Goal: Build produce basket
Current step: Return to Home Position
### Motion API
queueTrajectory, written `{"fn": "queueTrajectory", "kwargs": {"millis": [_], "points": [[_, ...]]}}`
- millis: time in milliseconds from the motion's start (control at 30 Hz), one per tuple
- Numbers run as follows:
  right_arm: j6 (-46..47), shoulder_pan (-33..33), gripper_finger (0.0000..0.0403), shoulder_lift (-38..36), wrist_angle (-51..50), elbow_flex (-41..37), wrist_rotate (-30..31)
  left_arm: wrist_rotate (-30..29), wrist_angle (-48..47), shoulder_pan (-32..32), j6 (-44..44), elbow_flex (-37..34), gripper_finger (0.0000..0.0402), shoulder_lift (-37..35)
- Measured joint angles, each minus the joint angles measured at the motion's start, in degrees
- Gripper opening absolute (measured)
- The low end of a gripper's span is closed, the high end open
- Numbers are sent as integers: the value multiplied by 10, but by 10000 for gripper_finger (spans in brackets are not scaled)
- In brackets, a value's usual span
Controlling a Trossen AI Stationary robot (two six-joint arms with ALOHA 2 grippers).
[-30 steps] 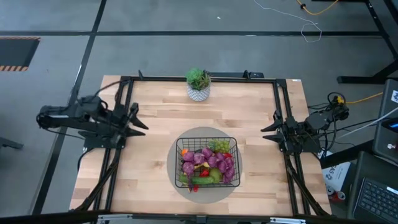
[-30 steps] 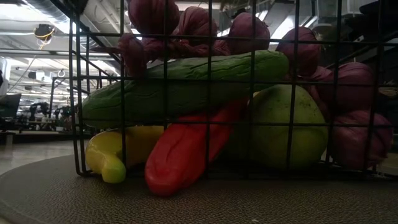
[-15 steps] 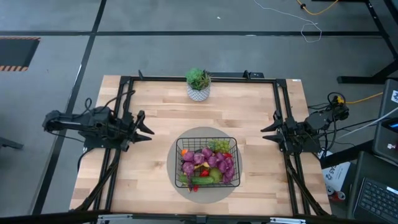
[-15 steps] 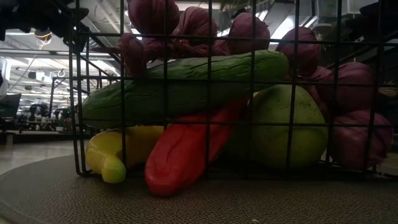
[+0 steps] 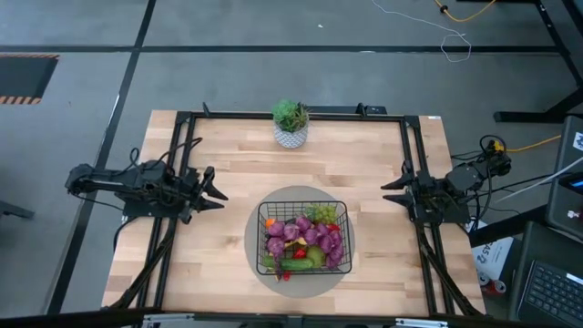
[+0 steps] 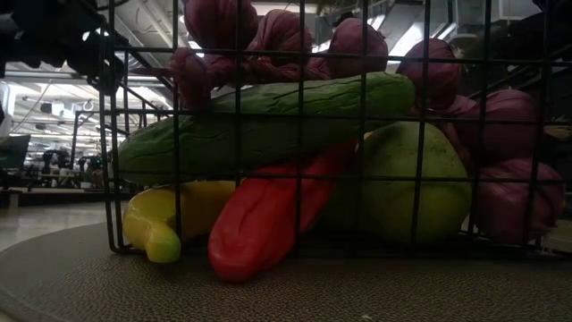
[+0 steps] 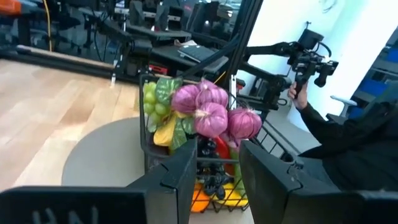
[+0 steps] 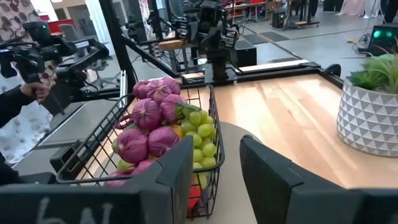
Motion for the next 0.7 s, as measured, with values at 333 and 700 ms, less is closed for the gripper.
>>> {"fn": "queueTrajectory", "kwargs": {"millis": [333, 700], "points": [[-59, 0, 133, 0, -1, 0, 2, 9, 125, 0, -18, -68, 115, 0], [-42, 0, 133, 0, -23, 0, 0, 3, 52, 0, 12, -68, 115, 1]]}}
